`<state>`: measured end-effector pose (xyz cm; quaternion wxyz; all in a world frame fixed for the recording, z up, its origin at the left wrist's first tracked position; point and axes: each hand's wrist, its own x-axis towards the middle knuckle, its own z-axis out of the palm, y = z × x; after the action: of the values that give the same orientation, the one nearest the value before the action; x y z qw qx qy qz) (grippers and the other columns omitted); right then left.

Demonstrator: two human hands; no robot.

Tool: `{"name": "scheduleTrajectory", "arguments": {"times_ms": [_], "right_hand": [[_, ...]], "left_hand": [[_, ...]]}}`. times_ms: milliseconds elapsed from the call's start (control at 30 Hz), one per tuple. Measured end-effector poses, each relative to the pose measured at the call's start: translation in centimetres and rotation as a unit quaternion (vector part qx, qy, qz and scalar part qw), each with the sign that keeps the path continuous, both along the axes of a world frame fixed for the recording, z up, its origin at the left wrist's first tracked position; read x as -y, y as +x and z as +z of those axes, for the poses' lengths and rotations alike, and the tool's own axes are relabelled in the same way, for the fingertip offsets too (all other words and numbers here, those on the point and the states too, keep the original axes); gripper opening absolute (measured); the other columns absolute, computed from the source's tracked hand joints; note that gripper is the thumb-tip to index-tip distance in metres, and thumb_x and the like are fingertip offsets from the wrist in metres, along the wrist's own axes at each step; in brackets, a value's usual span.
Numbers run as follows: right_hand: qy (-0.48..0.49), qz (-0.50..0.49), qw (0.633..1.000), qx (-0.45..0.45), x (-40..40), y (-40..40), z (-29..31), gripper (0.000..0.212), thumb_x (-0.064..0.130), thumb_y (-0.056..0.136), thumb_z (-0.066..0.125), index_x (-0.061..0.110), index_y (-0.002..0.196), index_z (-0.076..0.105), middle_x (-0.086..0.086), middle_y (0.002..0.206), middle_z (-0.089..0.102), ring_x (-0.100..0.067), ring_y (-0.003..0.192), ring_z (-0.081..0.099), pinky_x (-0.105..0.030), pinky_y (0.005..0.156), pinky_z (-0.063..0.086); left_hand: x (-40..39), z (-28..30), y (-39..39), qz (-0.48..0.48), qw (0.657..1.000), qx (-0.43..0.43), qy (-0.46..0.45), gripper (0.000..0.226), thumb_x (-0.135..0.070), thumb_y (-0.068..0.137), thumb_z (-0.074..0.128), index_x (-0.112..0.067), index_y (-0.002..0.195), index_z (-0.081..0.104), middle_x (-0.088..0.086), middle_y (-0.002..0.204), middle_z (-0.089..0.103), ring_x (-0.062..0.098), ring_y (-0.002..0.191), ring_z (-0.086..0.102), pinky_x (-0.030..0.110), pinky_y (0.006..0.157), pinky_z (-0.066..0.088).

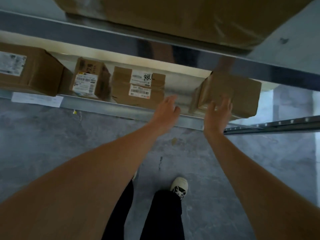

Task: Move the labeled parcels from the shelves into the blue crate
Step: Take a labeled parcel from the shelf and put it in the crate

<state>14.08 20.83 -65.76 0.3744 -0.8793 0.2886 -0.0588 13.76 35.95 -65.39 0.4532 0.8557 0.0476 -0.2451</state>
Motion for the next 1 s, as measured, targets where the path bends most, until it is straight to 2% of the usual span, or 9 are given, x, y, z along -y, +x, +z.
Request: {"name": "scheduleTrajectory", "arguments": {"times_ms": [100, 233, 433, 500, 600, 700, 800, 900, 1000], "right_hand": [[0.009, -0.051, 0.998, -0.04, 5.8, 0.5, -0.1, 0.05, 0.015, 0.093, 0.051, 0.011, 0.142, 0.041, -0.012, 0.146, 0.04, -0.025, 0.13, 0.041, -0.026, 0.1, 0.031], [0.079, -0.106, 0.988, -0.085, 12.0, -0.6, -0.8, 0.064, 0.028, 0.091, 0.058, 0.017, 0.147, 0.032, -0.007, 0.151, 0.034, -0.027, 0.132, 0.042, -0.036, 0.106, 0.037], [0.262, -0.096, 0.939, -0.202, 18.0, 0.9, -1.2, 0.067, 0.043, 0.098, 0.048, 0.019, 0.153, 0.02, -0.007, 0.159, 0.025, -0.027, 0.144, 0.028, -0.045, 0.116, 0.027], [0.299, -0.07, 0.925, -0.225, 18.6, 1.5, -1.1, 0.059, 0.044, 0.099, 0.046, 0.015, 0.148, 0.033, -0.005, 0.153, 0.035, -0.024, 0.139, 0.036, -0.042, 0.112, 0.03], [0.277, -0.025, 0.939, -0.201, 19.1, 1.7, -0.9, 0.045, 0.036, 0.098, 0.047, 0.014, 0.138, 0.046, -0.004, 0.133, 0.052, -0.019, 0.114, 0.049, -0.033, 0.097, 0.038], [0.296, -0.023, 0.945, -0.135, 19.4, 1.3, -0.2, 0.041, 0.042, 0.098, 0.046, 0.019, 0.132, 0.045, 0.005, 0.113, 0.051, -0.01, 0.1, 0.049, -0.032, 0.089, 0.035], [0.356, -0.052, 0.926, -0.111, 19.2, 1.3, 1.1, 0.05, 0.058, 0.095, 0.042, 0.025, 0.133, 0.047, 0.005, 0.122, 0.057, -0.015, 0.112, 0.056, -0.036, 0.093, 0.047], [0.379, -0.082, 0.916, -0.099, 19.4, 1.6, 2.1, 0.052, 0.058, 0.096, 0.04, 0.02, 0.129, 0.054, -0.002, 0.122, 0.064, -0.015, 0.108, 0.061, -0.03, 0.08, 0.052], [0.382, -0.086, 0.916, -0.083, 19.3, 1.7, 2.5, 0.04, 0.051, 0.097, 0.04, 0.018, 0.109, 0.06, -0.002, 0.106, 0.069, -0.011, 0.094, 0.062, -0.026, 0.071, 0.044]], "left_hand": [[5.4, 0.8, 1.1, 0.088, 0.992, -0.048, -0.072, 0.055, -0.022, 0.099, 0.039, -0.015, 0.152, 0.023, 0.007, 0.157, 0.025, 0.024, 0.143, 0.027, 0.038, 0.116, 0.024], [9.7, 0.4, 2.7, 0.129, 0.986, -0.087, -0.058, 0.055, -0.027, 0.102, 0.038, -0.012, 0.152, 0.02, 0.008, 0.159, 0.022, 0.023, 0.145, 0.022, 0.034, 0.116, 0.02], [13.8, -0.9, 3.2, 0.146, 0.972, -0.156, -0.096, 0.051, -0.031, 0.105, 0.024, -0.005, 0.149, 0.027, 0.011, 0.156, 0.026, 0.026, 0.143, 0.027, 0.034, 0.114, 0.021], [14.5, -1.2, 3.3, 0.158, 0.967, -0.172, -0.102, 0.048, -0.029, 0.106, 0.023, -0.002, 0.144, 0.034, 0.016, 0.15, 0.036, 0.029, 0.136, 0.036, 0.035, 0.108, 0.027], [14.7, -1.0, 3.2, 0.224, 0.956, -0.141, -0.128, 0.028, -0.016, 0.104, 0.028, -0.004, 0.101, 0.053, 0.015, 0.101, 0.053, 0.025, 0.098, 0.049, 0.03, 0.084, 0.034], [14.2, 0.2, 2.8, 0.267, 0.942, -0.104, -0.177, 0.031, -0.02, 0.104, 0.028, -0.006, 0.127, 0.044, 0.004, 0.114, 0.045, 0.014, 0.099, 0.043, 0.02, 0.08, 0.034], [13.3, 1.6, 2.8, 0.26, 0.93, -0.133, -0.223, 0.039, -0.034, 0.104, 0.024, -0.02, 0.137, 0.04, 0.003, 0.127, 0.053, 0.015, 0.101, 0.055, 0.021, 0.064, 0.041], [12.6, 2.2, 3.1, 0.284, 0.92, -0.15, -0.224, 0.036, -0.042, 0.103, 0.025, -0.027, 0.131, 0.044, -0.003, 0.119, 0.054, 0.015, 0.101, 0.054, 0.027, 0.074, 0.041], [12.2, 2.2, 3.6, 0.337, 0.899, -0.149, -0.234, 0.036, -0.038, 0.102, 0.029, -0.02, 0.12, 0.055, -0.002, 0.11, 0.061, 0.016, 0.101, 0.053, 0.035, 0.087, 0.037]]}}
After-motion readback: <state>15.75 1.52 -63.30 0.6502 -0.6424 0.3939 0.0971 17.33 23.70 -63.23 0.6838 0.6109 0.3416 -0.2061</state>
